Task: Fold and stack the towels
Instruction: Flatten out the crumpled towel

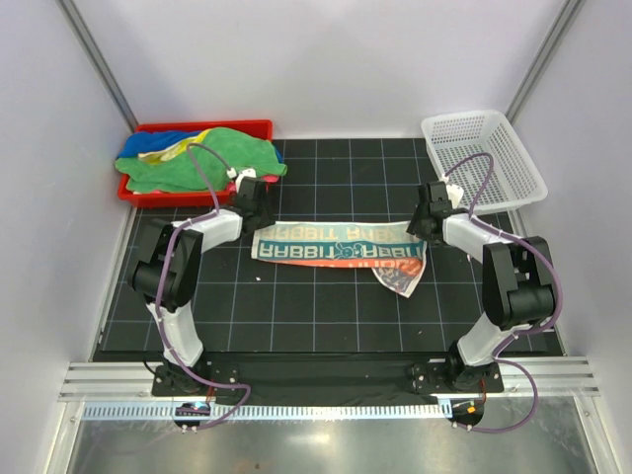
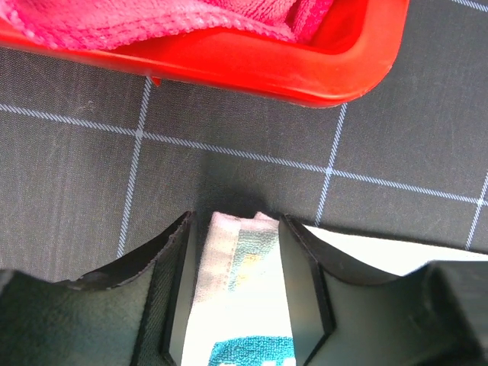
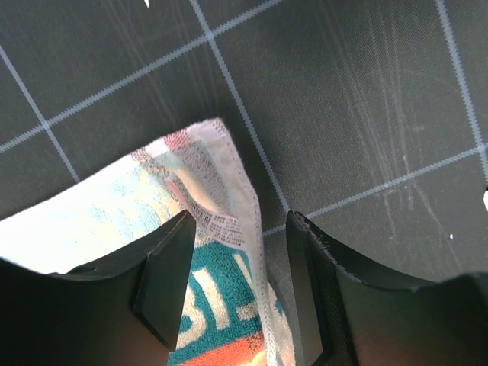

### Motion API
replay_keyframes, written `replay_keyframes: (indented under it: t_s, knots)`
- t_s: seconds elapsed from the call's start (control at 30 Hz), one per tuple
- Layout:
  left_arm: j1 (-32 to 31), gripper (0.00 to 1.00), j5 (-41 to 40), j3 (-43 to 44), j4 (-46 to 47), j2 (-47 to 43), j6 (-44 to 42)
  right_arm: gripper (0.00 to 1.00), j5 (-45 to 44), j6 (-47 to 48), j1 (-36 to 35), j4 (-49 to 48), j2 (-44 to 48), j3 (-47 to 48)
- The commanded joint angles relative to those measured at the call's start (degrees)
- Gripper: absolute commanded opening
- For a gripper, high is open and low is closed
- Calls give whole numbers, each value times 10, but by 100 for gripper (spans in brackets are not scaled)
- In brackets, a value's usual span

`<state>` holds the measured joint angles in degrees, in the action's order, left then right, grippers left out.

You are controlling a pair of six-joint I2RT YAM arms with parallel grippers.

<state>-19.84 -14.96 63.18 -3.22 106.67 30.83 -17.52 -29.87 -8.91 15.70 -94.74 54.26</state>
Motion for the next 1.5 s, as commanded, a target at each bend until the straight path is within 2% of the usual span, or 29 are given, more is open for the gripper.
replay_keyframes:
  t_s: [0.0,0.33,0.67,0.97,1.07,1.37,1.47]
  knots:
    - [2,50,4,-3,23,2,-4,58,-12,-1,4,-37,31,-2]
    - [2,44,12,-1,16,3,-1,58,-10,-4,6,-41,-11,28]
    - [2,34,4,-4,0,-8,6,58,-25,1,7,-45,2,26]
    - [3,20,7,-3,-4,-12,7,58,-30,4,7,-48,-1,40]
    - [3,11,7,-3,-6,-14,6,57,-30,8,7,-43,-8,55]
    - [2,0,14,-2,-12,-22,9,51,-35,15,9,-43,-26,67]
    - [3,0,17,-2,-15,-27,9,41,-31,14,9,-44,-30,69]
